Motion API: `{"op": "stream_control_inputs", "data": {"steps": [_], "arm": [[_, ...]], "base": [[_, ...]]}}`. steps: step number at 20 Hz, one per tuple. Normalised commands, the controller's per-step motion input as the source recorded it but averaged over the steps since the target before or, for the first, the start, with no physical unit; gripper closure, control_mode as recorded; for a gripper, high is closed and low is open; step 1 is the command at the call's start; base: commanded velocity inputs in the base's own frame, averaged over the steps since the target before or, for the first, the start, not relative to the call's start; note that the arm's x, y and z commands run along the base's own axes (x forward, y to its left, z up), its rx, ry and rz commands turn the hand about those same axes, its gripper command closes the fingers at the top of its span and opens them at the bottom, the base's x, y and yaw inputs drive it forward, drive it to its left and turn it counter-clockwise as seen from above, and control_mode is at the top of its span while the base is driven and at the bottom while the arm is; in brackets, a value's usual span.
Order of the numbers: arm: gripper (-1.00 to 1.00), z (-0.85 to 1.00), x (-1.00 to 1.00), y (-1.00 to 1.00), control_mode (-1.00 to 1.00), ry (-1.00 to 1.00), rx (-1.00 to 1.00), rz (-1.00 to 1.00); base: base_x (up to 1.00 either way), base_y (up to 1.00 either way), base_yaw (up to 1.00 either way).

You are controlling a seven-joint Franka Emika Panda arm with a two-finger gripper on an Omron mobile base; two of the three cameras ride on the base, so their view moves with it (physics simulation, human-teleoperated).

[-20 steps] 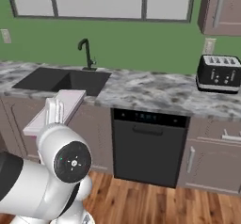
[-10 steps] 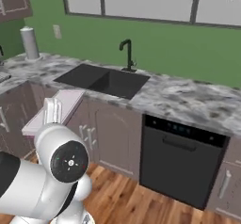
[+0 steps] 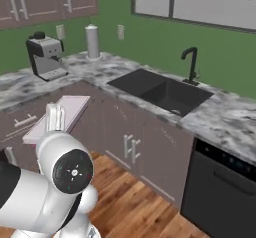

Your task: The ice cube tray has been filled with water. Take the tray and place it in the freezer to make ice. Close the freezer door after placing the tray.

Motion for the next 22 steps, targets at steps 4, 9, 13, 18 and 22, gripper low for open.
{"op": "stream_control_inputs", "data": {"steps": [4,9,13,18,22], "arm": [[1.00,0.00,0.00,0.00,1.00,0.00,0.00,0.00],[1.00,0.00,0.00,0.00,1.00,0.00,0.00,0.00],[1.00,0.00,0.00,0.00,1.00,0.00,0.00,0.00],[1.00,0.00,0.00,0.00,1.00,0.00,0.00,0.00],[1.00,0.00,0.00,0.00,1.00,0.00,0.00,0.00]], "base": [[0.00,0.00,0.52],[0.00,0.00,0.53],[0.00,0.00,0.55],[0.00,-0.01,0.56],[0.00,0.00,0.56]]}}
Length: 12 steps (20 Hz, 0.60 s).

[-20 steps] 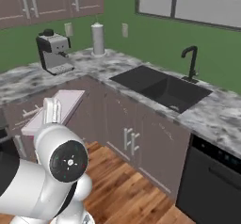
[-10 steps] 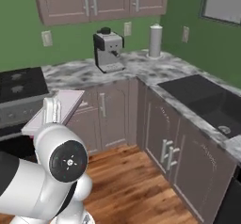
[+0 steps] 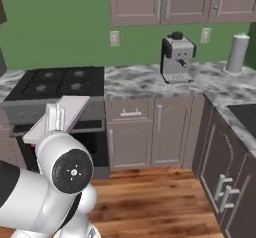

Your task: The ice cube tray has been filled with water. Take the tray and place it in the freezer to make ice. Close the freezer door after placing the tray.

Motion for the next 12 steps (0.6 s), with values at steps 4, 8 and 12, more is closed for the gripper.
{"op": "stream_control_inputs", "data": {"steps": [4,8,12], "arm": [[1.00,0.00,0.00,0.00,1.00,0.00,0.00,0.00],[1.00,0.00,0.00,0.00,1.00,0.00,0.00,0.00],[1.00,0.00,0.00,0.00,1.00,0.00,0.00,0.00]], "base": [[0.00,0.00,0.55],[0.00,0.00,0.54],[0.00,0.00,0.53]]}}
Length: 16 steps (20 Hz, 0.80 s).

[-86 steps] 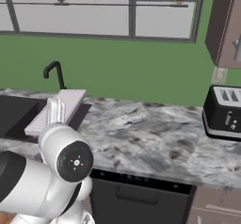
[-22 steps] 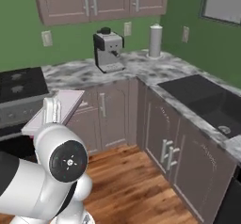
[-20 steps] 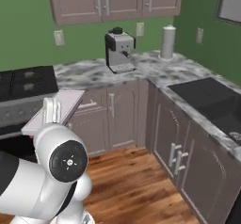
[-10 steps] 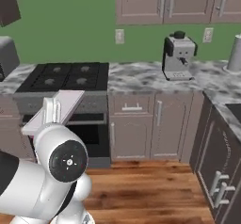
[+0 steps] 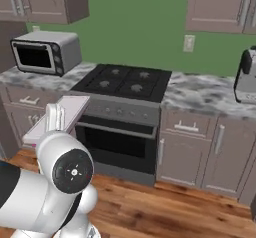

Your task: The ice cube tray has been filled with water. Take the tray and place it in the freezer to make ice. Close the freezer door after placing the tray.

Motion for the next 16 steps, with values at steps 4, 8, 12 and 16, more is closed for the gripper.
{"op": "stream_control_inputs", "data": {"steps": [4,8,12,16], "arm": [[1.00,0.00,0.00,0.00,1.00,0.00,0.00,0.00],[1.00,0.00,0.00,0.00,1.00,0.00,0.00,0.00],[1.00,0.00,0.00,0.00,1.00,0.00,0.00,0.00],[1.00,0.00,0.00,0.00,1.00,0.00,0.00,0.00]], "base": [[0.00,0.00,0.53],[0.00,0.00,0.51],[0.15,0.00,0.48],[0.42,0.00,0.43]]}}
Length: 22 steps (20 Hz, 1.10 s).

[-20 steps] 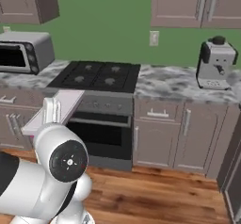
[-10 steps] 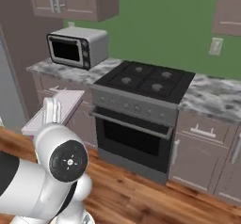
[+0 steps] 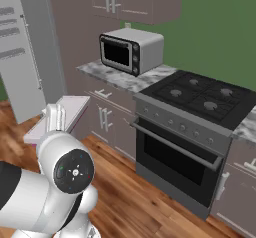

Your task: The ice cube tray has been filled with water. Take the tray and place it in the freezer to make ice. Close the freezer door after placing the tray.

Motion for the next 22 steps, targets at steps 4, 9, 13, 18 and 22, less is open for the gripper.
{"op": "stream_control_inputs", "data": {"steps": [4,9,13,18,22], "arm": [[1.00,0.00,0.00,0.00,1.00,0.00,0.00,0.00],[1.00,0.00,0.00,0.00,1.00,0.00,0.00,0.00],[1.00,0.00,0.00,0.00,1.00,0.00,0.00,0.00],[1.00,0.00,0.00,0.00,1.00,0.00,0.00,0.00],[1.00,0.00,0.00,0.00,1.00,0.00,0.00,0.00]], "base": [[0.55,0.00,0.38],[0.71,0.03,0.33],[0.82,0.26,0.22],[0.90,0.41,0.13],[0.64,0.60,0.03]]}}
